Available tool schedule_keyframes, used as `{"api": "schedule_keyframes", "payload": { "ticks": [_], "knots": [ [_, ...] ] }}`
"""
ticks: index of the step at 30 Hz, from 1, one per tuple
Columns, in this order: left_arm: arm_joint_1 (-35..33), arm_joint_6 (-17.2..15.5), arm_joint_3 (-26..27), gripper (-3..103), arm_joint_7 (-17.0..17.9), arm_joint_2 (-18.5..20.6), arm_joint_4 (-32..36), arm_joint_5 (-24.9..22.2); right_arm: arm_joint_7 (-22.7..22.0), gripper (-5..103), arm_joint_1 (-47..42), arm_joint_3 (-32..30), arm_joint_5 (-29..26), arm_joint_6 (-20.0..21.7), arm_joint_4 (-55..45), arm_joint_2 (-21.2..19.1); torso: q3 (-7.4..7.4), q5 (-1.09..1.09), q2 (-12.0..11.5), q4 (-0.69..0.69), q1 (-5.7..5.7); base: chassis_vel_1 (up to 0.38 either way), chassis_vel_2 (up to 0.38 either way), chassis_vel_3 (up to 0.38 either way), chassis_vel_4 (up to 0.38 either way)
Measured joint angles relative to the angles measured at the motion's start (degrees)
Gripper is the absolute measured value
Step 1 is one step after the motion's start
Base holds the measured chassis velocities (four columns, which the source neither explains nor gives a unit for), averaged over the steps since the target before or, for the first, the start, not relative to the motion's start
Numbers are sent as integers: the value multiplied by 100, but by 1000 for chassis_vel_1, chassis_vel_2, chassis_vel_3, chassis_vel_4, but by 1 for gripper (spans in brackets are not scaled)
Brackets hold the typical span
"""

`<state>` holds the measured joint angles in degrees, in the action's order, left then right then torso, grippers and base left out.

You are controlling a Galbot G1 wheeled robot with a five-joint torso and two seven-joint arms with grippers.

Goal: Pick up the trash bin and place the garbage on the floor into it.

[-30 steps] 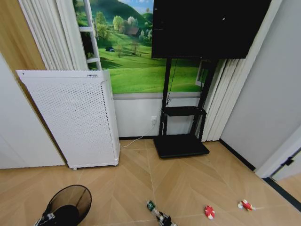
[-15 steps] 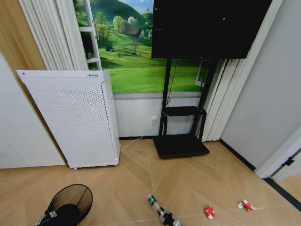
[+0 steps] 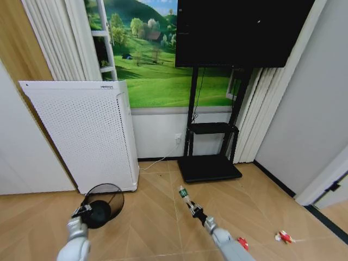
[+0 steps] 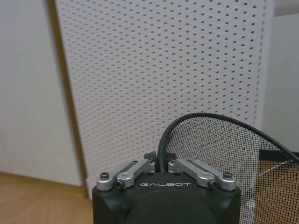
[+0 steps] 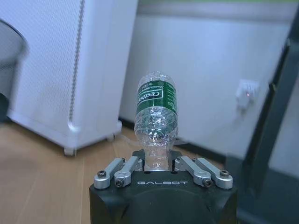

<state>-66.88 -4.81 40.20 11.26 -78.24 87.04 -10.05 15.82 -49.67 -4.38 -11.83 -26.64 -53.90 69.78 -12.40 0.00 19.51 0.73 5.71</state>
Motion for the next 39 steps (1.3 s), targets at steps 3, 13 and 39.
{"api": "schedule_keyframes", "payload": {
  "ticks": [3,13,39],
  "knots": [
    [610,329,-95,6,-135,-163,-818,321,-14,25,-211,169,-196,193,-656,-262,-1,3,-1,3,1,0,0,0,0],
    [1347,690,-146,6,-268,-839,-1917,959,-27,25,-889,507,-241,252,-2170,-700,0,2,0,-1,0,0,0,0,0],
    [773,767,-982,6,-396,-1399,-1811,1386,-324,25,-293,1387,60,280,-1448,550,0,1,0,-1,-1,0,0,0,0]
  ]
}}
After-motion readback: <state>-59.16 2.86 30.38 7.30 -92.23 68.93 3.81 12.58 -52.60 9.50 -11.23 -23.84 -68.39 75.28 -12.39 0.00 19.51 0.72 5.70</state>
